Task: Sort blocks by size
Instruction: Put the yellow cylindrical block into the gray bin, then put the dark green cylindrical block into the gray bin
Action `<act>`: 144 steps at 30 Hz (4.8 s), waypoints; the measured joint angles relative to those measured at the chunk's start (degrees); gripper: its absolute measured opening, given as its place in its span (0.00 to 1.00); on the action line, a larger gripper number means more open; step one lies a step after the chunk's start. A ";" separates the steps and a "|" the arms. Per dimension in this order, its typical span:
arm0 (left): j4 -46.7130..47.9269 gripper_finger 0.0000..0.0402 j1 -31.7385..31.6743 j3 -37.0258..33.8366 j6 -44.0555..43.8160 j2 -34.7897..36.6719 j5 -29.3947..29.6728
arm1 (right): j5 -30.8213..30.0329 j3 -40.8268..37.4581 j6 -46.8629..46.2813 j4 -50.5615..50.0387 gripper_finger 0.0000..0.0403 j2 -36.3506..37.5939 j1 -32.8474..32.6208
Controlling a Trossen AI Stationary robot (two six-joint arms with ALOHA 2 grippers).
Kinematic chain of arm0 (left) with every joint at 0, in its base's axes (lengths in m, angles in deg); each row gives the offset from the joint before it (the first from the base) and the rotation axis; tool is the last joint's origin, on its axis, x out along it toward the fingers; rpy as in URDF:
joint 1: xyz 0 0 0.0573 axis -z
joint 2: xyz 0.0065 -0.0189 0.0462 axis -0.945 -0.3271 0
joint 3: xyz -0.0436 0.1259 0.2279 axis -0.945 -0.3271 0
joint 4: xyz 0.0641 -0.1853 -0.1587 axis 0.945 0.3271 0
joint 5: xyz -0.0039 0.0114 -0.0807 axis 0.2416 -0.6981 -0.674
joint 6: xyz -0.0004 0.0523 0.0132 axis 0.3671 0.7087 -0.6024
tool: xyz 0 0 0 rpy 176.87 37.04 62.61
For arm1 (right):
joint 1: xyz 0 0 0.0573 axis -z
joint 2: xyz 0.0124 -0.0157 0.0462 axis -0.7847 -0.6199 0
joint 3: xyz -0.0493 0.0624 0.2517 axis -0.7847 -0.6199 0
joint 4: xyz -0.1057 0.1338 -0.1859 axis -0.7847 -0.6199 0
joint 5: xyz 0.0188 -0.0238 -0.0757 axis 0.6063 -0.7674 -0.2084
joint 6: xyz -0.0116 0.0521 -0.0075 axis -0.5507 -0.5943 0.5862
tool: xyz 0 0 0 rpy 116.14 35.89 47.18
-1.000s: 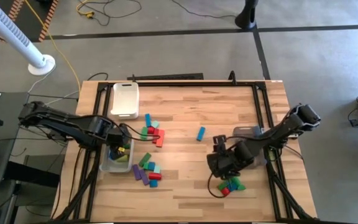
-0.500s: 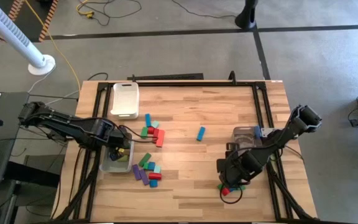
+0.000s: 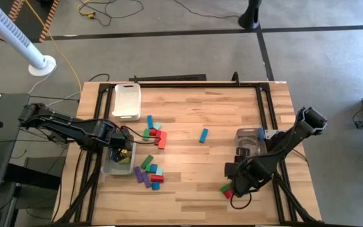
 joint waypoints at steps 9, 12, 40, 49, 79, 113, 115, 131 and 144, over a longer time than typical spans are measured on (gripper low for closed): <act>-0.85 0.52 0.00 0.00 2.47 0.00 0.26 | 2.51 0.00 -6.65 0.04 0.61 0.00 -1.67; -0.85 0.56 0.00 0.00 3.63 0.02 0.32 | 3.36 0.00 -8.99 0.57 0.61 0.00 -1.64; -5.08 0.57 -0.02 8.35 13.89 0.07 10.89 | 5.64 -9.27 -48.40 15.09 0.61 -5.16 -10.37; -5.77 0.57 0.00 8.35 14.27 0.07 10.87 | 6.90 -9.31 -47.77 13.56 0.61 -6.62 -5.76; -8.74 0.57 0.00 8.35 15.63 0.07 10.63 | 9.10 -11.01 -53.14 17.67 0.38 -12.66 -8.31; -9.74 0.57 1.06 15.02 26.93 0.04 10.14 | 5.72 -6.05 -43.66 16.57 0.39 -0.46 -8.57; -13.58 0.57 2.20 15.02 29.13 0.04 8.64 | 5.28 -5.47 -41.70 16.75 0.39 -0.46 -7.84; -49.86 0.57 10.03 15.15 57.51 -12.31 7.48 | 2.80 0.02 -15.32 23.30 0.39 -0.44 4.56; -73.64 0.62 10.25 15.08 74.13 -26.62 4.62 | 5.06 0.11 8.71 45.72 0.39 -2.55 14.71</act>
